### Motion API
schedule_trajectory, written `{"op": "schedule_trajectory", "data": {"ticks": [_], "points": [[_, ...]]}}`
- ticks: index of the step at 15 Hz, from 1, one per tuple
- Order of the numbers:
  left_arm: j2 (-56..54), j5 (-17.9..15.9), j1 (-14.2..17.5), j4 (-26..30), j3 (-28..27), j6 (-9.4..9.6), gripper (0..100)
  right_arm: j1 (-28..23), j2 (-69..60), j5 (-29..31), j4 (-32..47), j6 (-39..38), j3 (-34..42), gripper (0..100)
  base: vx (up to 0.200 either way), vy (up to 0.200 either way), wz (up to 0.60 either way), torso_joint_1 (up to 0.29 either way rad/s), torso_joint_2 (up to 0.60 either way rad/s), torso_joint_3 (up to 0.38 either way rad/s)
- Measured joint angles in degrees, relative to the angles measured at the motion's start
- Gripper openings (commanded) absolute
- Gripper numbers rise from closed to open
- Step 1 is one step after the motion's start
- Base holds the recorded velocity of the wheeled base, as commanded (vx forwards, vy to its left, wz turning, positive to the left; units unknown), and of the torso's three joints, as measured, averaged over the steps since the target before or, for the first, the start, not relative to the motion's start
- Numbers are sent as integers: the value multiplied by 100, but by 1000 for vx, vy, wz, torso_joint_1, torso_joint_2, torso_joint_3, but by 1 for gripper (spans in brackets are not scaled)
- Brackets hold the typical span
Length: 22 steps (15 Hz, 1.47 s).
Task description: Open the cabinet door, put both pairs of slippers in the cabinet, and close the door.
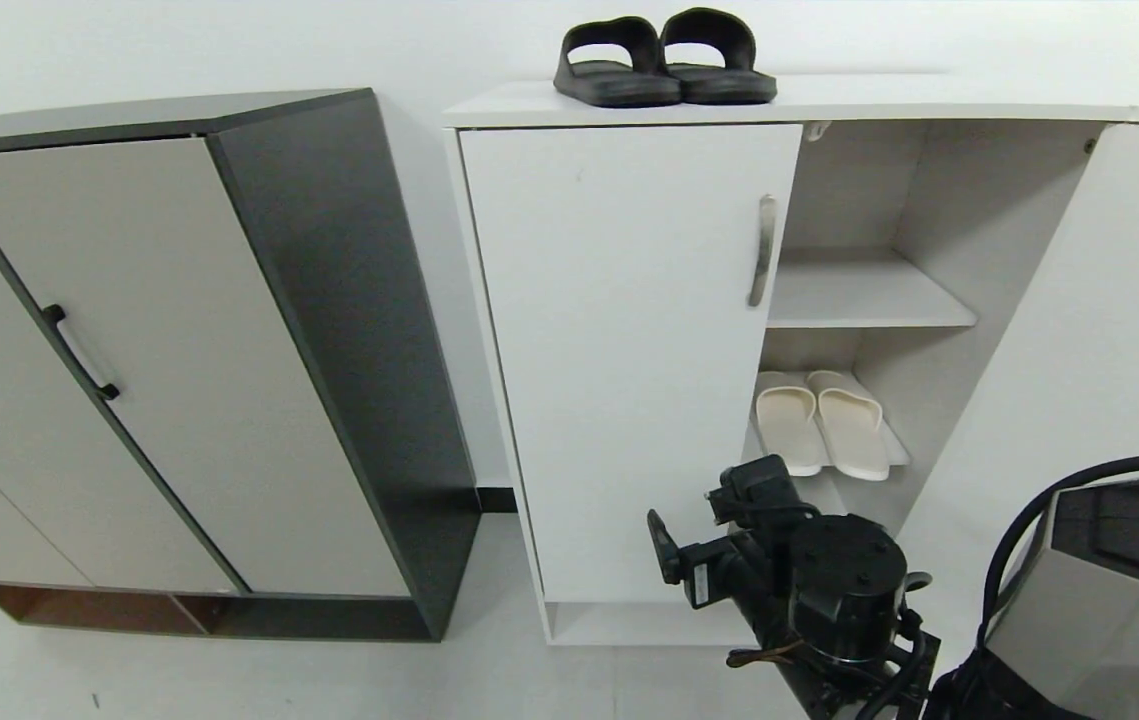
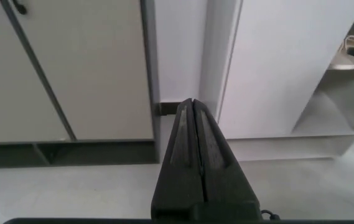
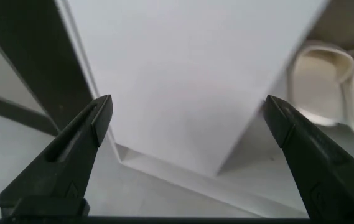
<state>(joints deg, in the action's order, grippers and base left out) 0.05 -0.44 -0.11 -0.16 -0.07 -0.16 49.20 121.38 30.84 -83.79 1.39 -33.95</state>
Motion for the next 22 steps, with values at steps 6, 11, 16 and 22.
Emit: {"op": "schedule_trajectory", "data": {"ticks": [6,11,16,22], "points": [[0,0,4,0,2,2,0,-17,15,-5,-71,46,79,100,0,0,0,0,0,0],[0,0,0,0,0,2,0,5,43,-9,-71,71,91,100,0,0,0,0,0,0],[0,0,1,2,2,2,0,0,95,-9,-110,82,91,100,0,0,0,0,0,0],[0,0,1,2,5,0,0,-6,105,-6,-110,79,82,100,0,0,0,0,0,0]]}}
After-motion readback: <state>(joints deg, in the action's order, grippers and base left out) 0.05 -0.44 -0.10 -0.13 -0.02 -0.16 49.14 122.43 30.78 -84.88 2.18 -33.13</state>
